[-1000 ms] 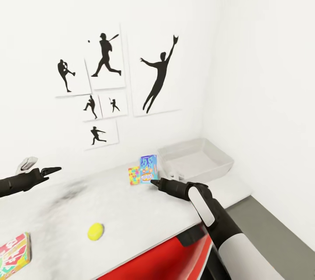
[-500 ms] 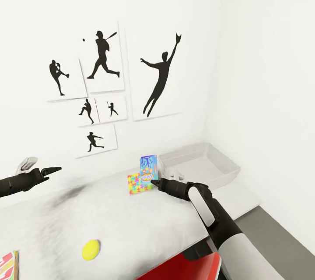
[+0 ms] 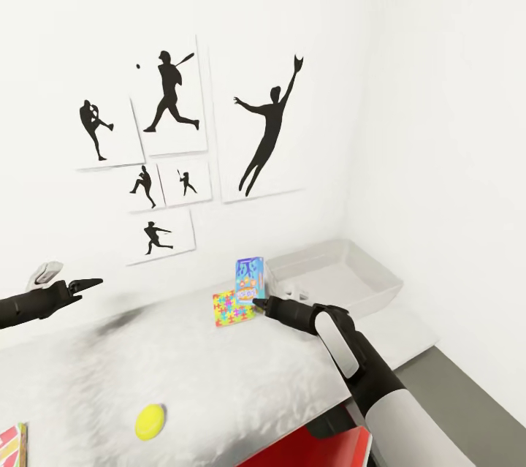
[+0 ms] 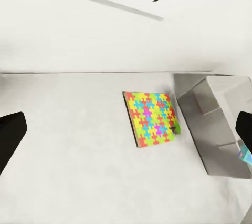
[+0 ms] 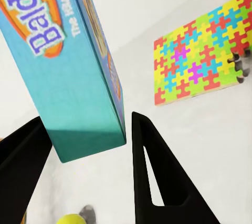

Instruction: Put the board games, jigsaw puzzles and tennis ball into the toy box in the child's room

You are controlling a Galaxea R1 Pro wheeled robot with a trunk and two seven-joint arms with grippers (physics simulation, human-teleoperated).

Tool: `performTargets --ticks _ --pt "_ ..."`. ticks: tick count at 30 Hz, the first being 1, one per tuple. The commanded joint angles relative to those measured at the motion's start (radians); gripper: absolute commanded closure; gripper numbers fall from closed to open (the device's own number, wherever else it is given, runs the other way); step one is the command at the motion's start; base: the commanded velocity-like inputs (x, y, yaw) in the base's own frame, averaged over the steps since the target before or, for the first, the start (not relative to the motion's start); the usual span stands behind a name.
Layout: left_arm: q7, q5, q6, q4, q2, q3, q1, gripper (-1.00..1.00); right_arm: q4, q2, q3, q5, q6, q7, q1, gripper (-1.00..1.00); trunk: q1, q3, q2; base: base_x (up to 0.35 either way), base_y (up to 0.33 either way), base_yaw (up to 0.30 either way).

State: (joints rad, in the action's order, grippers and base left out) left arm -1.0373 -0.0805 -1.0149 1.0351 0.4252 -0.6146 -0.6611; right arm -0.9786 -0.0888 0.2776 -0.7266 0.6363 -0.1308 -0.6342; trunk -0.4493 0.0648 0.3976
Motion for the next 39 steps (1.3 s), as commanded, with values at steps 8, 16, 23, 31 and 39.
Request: performTargets --ticks 8,16,23,31,39 --pt "-0.009 -0.008 -0.007 0.0 0.0 -0.002 -0.002 -1.0 0.0 0.005 -0.002 0.001 0.003 -0.003 -0.001 1.0 -0.001 0.002 0.002 0.0 0.0 0.0" --pt "-0.009 -0.008 -0.005 0.0 -0.009 0.0 -0.002 -1.0 -0.008 0.019 -0.009 -0.001 0.003 -0.006 -0.001 1.0 -0.001 0.002 0.002 0.0 0.0 0.0" --pt "-0.01 -0.01 -0.005 0.0 -0.022 0.002 -0.002 -1.0 -0.013 0.044 -0.033 -0.007 0.002 -0.005 -0.001 1.0 -0.001 0.002 0.002 0.0 0.0 0.0" --pt "-0.01 -0.01 -0.005 0.0 -0.036 0.005 -0.002 -1.0 -0.015 0.054 -0.124 -0.014 0.07 -0.004 -0.019 1.0 -0.001 0.006 0.002 0.0 0.0 0.0" --pt "-0.01 -0.01 -0.005 0.002 -0.053 0.033 -0.002 -1.0 0.066 0.053 -0.238 -0.011 0.251 0.067 -0.258 1.0 -0.001 0.019 0.002 0.0 0.0 0.0"
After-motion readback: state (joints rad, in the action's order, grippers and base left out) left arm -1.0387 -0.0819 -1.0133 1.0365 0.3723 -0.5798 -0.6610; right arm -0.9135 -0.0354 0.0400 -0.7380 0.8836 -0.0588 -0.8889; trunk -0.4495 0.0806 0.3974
